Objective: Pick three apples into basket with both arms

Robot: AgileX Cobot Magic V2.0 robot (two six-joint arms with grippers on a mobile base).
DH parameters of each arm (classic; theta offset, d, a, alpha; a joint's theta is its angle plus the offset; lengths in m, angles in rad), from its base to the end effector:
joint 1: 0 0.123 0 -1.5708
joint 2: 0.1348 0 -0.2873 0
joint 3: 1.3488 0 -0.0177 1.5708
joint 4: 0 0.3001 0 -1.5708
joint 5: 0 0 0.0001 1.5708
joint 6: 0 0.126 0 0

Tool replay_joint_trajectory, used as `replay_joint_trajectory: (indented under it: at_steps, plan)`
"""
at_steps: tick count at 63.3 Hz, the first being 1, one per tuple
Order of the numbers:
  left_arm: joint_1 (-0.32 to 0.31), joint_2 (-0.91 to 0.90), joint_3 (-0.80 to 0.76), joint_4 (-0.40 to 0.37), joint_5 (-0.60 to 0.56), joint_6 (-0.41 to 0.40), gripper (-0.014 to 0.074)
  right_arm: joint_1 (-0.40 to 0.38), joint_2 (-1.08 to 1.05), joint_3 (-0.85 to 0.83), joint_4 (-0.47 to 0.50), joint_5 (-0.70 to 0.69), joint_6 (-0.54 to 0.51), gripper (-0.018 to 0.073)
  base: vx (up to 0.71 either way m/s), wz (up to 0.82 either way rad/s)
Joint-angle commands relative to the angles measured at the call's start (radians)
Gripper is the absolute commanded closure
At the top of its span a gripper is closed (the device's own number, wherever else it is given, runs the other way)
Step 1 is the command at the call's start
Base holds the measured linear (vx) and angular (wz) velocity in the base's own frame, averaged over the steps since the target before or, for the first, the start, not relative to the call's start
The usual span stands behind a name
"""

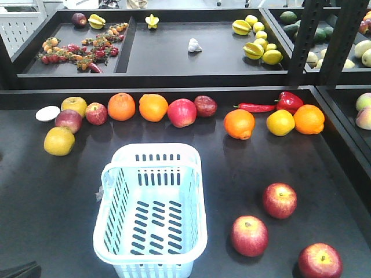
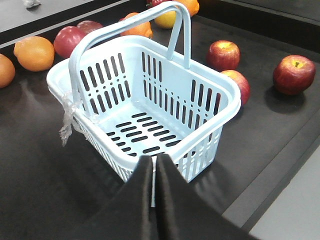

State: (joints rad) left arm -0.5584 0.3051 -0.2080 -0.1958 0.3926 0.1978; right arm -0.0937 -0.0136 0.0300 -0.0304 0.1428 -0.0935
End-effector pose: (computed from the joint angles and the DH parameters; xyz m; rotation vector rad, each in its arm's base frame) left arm 0.1275 -0.0907 0.2115 0.6114 1.8938 -0.4260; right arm 0.1379 -0.0135 0.1875 -0.0213 1.6453 -0.1696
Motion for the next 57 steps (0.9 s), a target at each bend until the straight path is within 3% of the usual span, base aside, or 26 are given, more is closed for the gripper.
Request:
replay_joint_trajectory:
  at_steps: [1, 20, 34, 43, 57]
  plan:
    - [-0.002, 0.007, -0.029, -0.015, -0.068, -0.008, 0.0603, -0.003, 0.003, 0.009, -0.003, -0.076, -0.004, 0.0568, 0.00, 0.00]
    - [-0.002, 0.007, -0.029, -0.015, -0.068, -0.008, 0.0603, -0.003, 0.003, 0.008, -0.003, -0.084, -0.004, 0.0568, 0.00, 0.00]
    - [-0.002, 0.007, -0.029, -0.015, -0.068, -0.008, 0.0603, -0.003, 0.003, -0.033, 0.009, -0.241, 0.009, 0.0568, 0.00, 0.00]
    - [-0.002, 0.007, -0.029, -0.015, -0.068, -0.008, 0.0603, -0.003, 0.064, -0.162, 0.030, -0.121, 0.005, 0.0568, 0.00, 0.00]
    - [-0.002, 0.007, -0.029, -0.015, -0.068, -0.008, 0.0603, -0.003, 0.347, -0.438, 0.030, 0.144, -0.001, 0.0568, 0.00, 0.00]
